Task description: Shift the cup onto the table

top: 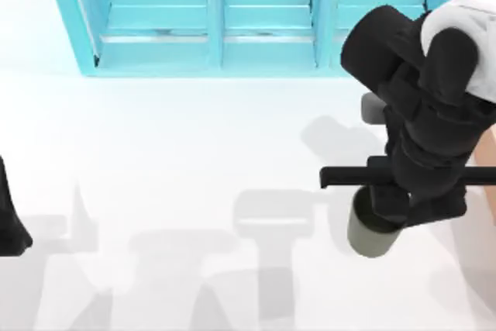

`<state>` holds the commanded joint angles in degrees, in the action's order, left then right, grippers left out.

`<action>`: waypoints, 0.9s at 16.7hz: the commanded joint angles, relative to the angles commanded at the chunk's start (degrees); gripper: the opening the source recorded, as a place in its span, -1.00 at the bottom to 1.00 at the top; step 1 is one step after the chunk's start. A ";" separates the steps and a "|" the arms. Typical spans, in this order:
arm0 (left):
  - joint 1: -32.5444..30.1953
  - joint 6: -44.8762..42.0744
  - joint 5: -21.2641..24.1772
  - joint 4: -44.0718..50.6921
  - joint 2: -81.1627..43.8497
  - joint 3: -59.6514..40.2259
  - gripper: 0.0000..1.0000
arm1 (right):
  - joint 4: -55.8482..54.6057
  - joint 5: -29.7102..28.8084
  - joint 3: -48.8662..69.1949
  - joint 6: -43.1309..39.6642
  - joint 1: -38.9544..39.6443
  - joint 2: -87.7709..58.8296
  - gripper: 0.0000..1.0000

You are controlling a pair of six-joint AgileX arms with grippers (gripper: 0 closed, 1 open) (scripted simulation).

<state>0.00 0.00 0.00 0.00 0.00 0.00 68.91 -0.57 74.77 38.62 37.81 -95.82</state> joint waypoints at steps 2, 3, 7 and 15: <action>0.00 0.00 0.00 0.00 0.00 0.00 1.00 | -3.84 -0.02 -2.87 0.38 0.43 -1.07 -1.00; 0.00 0.00 0.00 0.00 0.00 0.00 1.00 | -5.86 -0.03 -4.35 0.60 0.65 -1.67 -1.00; 0.00 0.00 0.00 0.00 0.00 0.00 1.00 | -10.25 -0.03 -7.57 1.09 1.18 -2.97 -1.00; 0.00 0.00 0.00 0.00 0.00 0.00 1.00 | -10.25 -0.03 -7.57 1.09 1.18 -2.97 -0.25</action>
<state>0.00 0.00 0.00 0.00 0.00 0.00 58.66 -0.60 67.20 39.70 38.99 -98.79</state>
